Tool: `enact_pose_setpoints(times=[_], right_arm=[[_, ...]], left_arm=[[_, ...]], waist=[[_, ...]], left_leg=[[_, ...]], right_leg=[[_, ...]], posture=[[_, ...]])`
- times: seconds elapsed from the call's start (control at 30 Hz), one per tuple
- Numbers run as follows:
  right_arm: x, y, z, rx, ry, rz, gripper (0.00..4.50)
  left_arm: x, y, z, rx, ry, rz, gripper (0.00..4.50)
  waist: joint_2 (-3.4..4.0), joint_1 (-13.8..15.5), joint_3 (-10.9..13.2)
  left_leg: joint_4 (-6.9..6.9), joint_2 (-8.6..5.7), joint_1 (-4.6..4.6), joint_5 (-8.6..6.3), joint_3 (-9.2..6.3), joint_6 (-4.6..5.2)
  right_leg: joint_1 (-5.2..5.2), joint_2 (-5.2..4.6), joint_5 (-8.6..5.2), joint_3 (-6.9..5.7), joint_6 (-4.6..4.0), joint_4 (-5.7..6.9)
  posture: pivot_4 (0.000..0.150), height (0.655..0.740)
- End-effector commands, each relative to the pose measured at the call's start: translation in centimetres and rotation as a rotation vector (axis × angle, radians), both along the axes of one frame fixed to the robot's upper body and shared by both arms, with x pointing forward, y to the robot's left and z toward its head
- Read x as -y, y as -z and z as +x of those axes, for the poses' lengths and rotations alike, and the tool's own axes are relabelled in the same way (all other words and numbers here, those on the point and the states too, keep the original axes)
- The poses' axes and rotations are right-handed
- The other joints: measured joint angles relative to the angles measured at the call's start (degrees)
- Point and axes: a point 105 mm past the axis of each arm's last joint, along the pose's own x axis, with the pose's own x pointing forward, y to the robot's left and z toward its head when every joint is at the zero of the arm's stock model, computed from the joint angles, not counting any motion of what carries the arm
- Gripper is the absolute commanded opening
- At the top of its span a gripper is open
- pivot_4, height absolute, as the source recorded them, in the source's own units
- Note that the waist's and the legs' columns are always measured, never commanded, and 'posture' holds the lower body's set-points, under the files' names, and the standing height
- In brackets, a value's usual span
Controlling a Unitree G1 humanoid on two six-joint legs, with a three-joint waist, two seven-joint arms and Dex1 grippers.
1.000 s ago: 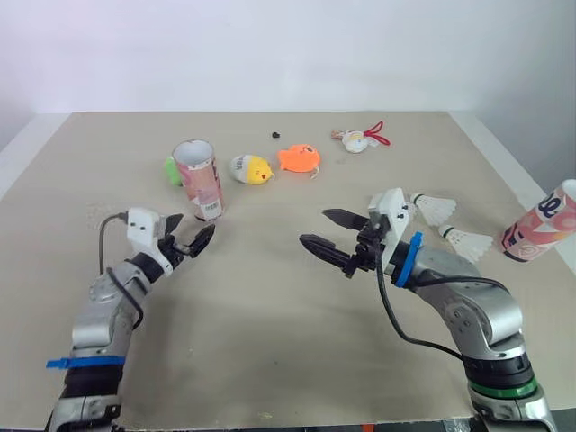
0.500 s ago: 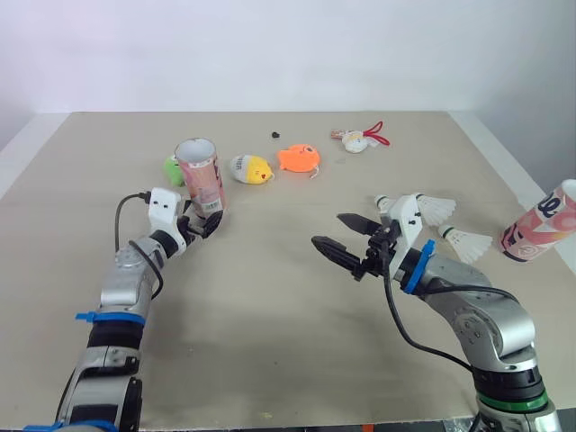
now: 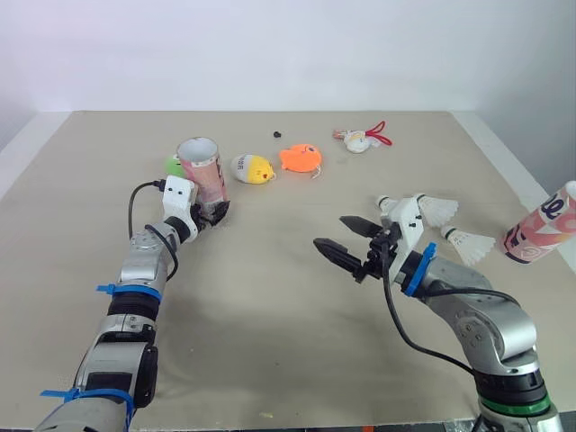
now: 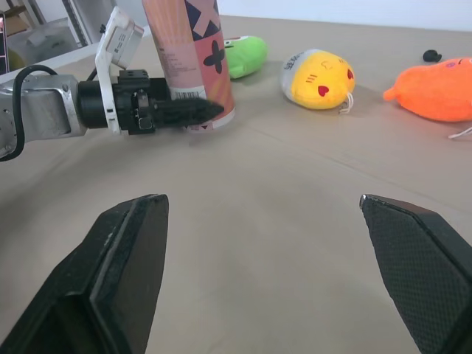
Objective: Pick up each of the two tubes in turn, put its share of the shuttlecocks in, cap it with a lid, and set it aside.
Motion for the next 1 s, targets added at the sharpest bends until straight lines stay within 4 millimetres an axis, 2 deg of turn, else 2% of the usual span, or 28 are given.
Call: enact_pose_setpoints(times=[0.03, 0.13, 0.27, 0.37, 0.43, 0.53, 0.63, 0.77, 0.9, 1.0], right_arm=[[0.3, -1.8, -0.4, 0.077, 0.006, -0.005, 4.50], [0.3, -1.8, -0.4, 0.076, 0.005, -0.005, 4.50], [0.3, -1.8, -0.4, 0.077, 0.001, -0.007, 4.50], [0.5, -1.9, -0.5, 0.078, 0.000, -0.011, 4.50], [1.0, -2.1, -0.8, 0.073, -0.010, -0.012, 4.50], [1.9, -2.5, -1.3, 0.071, -0.022, -0.023, 4.50], [3.8, -2.7, -1.1, 0.068, 0.033, -0.046, 4.50], [5.9, -2.6, -1.4, 0.047, 0.090, -0.071, 4.50], [6.9, -0.8, -1.4, 0.003, 0.152, -0.114, 4.50], [8.1, 1.1, -0.7, -0.038, 0.249, -0.154, 4.50]], left_arm=[[0.0, -1.7, 0.4, 0.063, -0.020, 0.009, 2.70], [-0.3, -1.8, 0.5, 0.072, -0.037, 0.010, 2.44], [-0.2, -2.4, 0.4, 0.096, -0.020, 0.026, 2.44], [0.1, -3.2, 0.0, 0.129, 0.033, 0.071, 2.44], [0.7, -3.9, -0.7, 0.140, 0.132, 0.127, 2.44], [1.8, -3.5, -2.9, 0.103, 0.367, 0.298, 2.44], [2.1, -2.9, -5.5, 0.020, 0.572, 0.430, 2.44], [3.2, -3.9, -8.5, -0.057, 0.767, 0.459, 2.44], [4.2, -2.3, -11.6, -0.167, 0.943, 0.589, 2.44], [4.2, -1.3, -12.9, -0.224, 1.003, 0.659, 2.44]], waist=[[0.00, 0.00, 0.00], [0.00, 0.00, 0.00], [0.00, 0.00, 0.00], [-0.01, 0.00, 0.00], [-0.01, 0.02, 0.00], [-0.01, -0.05, 0.00], [0.01, -0.07, -0.01], [0.01, 0.04, 0.00], [0.05, 0.04, -0.02], [0.05, -0.02, -0.02]], left_leg=[[0.00, 0.00, 0.00, 0.00, 0.00, 0.00], [0.00, 0.00, 0.00, 0.00, 0.00, 0.00], [0.00, 0.00, 0.00, 0.00, 0.00, 0.00], [0.00, 0.00, -0.01, 0.00, 0.00, 0.00], [0.00, -0.01, -0.03, 0.00, 0.00, 0.00], [0.00, -0.01, -0.20, 0.01, 0.00, -0.01], [-0.02, 0.01, -0.29, 0.01, 0.03, -0.02], [0.00, 0.02, -0.32, 0.01, 0.01, -0.02], [0.12, 0.03, -0.44, 0.01, -0.08, -0.02], [0.16, 0.04, -0.39, 0.01, -0.02, -0.02]], right_leg=[[0.00, 0.00, 0.00, 0.00, 0.00, 0.00], [0.00, 0.00, 0.00, 0.00, 0.00, 0.00], [0.00, 0.00, 0.00, 0.00, 0.00, 0.00], [-0.01, 0.00, 0.00, 0.00, 0.00, 0.00], [-0.01, 0.00, 0.00, -0.01, 0.00, 0.00], [-0.17, 0.00, 0.00, -0.01, 0.00, 0.00], [-0.29, 0.00, 0.00, 0.00, -0.02, 0.03], [-0.33, 0.00, -0.01, -0.02, -0.03, 0.06], [-0.33, -0.01, -0.02, -0.10, -0.02, 0.06], [-0.34, 0.02, -0.03, -0.06, -0.01, 0.07]], posture=[[0.150, 0.7400], [0.150, 0.7400], [0.150, 0.7400], [0.150, 0.7400], [0.150, 0.7400], [0.150, 0.7400], [0.150, 0.7400], [0.150, 0.7400], [0.150, 0.7400], [0.150, 0.7400]])
